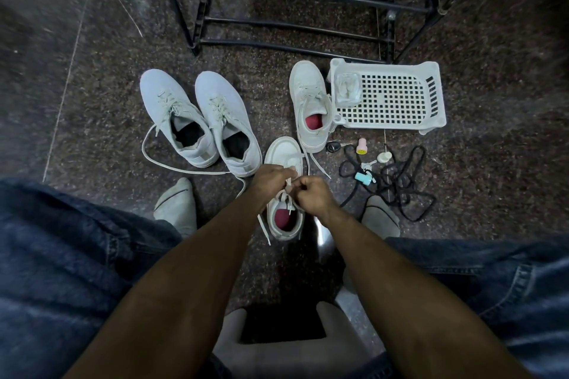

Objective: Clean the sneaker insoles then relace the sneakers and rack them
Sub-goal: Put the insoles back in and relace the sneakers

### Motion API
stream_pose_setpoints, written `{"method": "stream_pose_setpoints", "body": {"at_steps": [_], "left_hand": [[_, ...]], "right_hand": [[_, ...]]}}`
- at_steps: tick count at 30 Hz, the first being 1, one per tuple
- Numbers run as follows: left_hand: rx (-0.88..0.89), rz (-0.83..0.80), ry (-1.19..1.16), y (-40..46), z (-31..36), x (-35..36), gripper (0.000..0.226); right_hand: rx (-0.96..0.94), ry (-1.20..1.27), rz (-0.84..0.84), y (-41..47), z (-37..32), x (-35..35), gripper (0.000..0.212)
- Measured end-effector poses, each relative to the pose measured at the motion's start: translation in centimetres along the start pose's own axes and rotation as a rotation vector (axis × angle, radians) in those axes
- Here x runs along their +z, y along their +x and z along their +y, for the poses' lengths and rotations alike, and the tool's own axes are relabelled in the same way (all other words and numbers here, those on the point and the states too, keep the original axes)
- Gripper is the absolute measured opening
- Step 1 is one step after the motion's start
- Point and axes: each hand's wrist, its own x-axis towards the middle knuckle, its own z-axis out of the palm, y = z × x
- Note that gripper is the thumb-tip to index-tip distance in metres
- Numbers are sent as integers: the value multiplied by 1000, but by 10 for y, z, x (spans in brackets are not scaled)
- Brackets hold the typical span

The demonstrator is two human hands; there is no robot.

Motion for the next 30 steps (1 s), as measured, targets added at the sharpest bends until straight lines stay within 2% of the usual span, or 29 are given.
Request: {"method": "stream_pose_setpoints", "body": {"at_steps": [3,6,9,11,14,16,19,21,25,28,30], "left_hand": [[159,-52,228,-4,-8,-10,18],[212,-127,460,-14,-21,-20,20],[337,-76,557,-15,-30,-25,8],[477,-50,675,-15,-31,-28,10],[803,25,990,-16,-30,-30,20],[933,39,1135,-17,-24,-31,18],[833,-73,1142,-15,-15,-32,26],[730,-72,994,-14,-14,-32,31],[412,-55,688,-9,-17,-32,14],[364,-70,598,-5,-17,-33,16],[382,-67,609,-3,-18,-33,12]], "right_hand": [[73,63,-11,3,-1,1,32],[122,117,-29,4,-5,-1,29],[144,125,-48,5,-10,-3,27],[160,108,-65,4,-14,-5,27],[215,114,-85,1,-22,-10,21],[251,127,-74,0,-26,-12,18],[210,149,-41,1,-24,-11,15],[136,155,-39,-1,-21,-10,17],[18,89,-92,-7,-13,-9,8],[-73,-31,-59,-5,-11,-7,5],[-75,-72,-63,-1,-13,-5,22]]}}
